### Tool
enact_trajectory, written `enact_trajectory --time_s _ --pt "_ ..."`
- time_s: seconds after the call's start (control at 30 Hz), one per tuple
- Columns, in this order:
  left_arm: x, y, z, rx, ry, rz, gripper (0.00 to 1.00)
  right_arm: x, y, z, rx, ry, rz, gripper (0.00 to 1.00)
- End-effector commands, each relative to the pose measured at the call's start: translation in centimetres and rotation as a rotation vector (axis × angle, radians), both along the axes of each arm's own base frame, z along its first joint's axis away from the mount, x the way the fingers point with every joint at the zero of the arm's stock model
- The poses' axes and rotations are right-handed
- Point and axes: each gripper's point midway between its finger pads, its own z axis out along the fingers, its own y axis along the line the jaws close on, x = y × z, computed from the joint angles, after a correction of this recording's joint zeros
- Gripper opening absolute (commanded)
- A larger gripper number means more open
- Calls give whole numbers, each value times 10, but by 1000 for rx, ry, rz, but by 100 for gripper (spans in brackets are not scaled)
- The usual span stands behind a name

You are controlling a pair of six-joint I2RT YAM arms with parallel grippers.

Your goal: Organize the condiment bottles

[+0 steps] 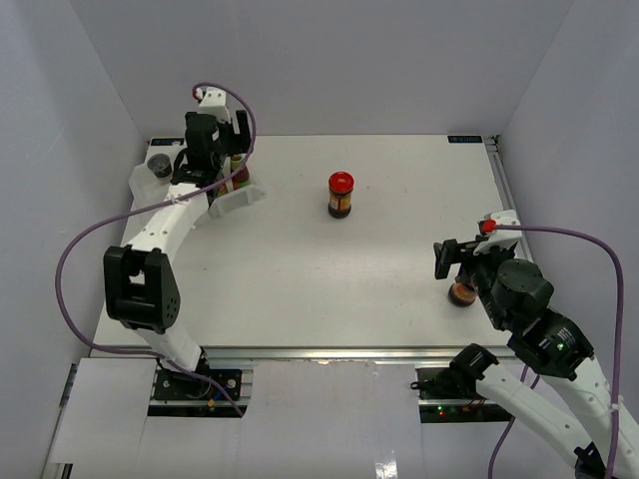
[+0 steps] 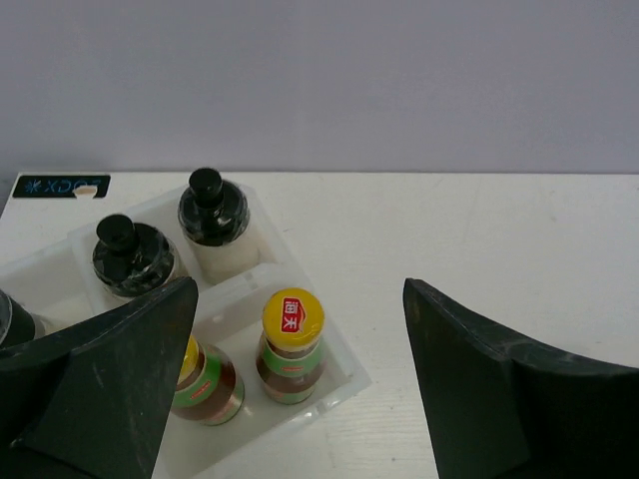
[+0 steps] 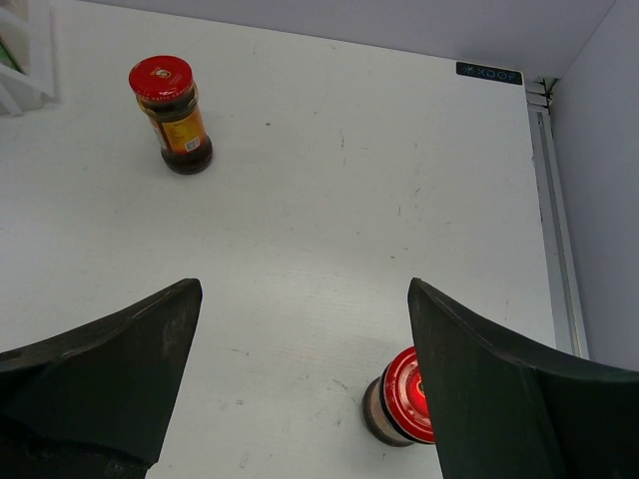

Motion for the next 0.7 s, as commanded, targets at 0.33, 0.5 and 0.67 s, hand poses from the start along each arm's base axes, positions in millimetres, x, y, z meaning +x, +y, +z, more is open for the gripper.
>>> enact_trajectory --time_s 0.33,0.5,0.67 --pt "-88 -180 24 -62 119 -575 96 -16 2 17 91 -22 54 90" --pt "-96 -224 -12 -22 202 -669 96 -19 -1 19 91 -23 50 90" --pt "-90 -253 -57 29 313 -735 96 -20 -3 19 89 -23 47 90"
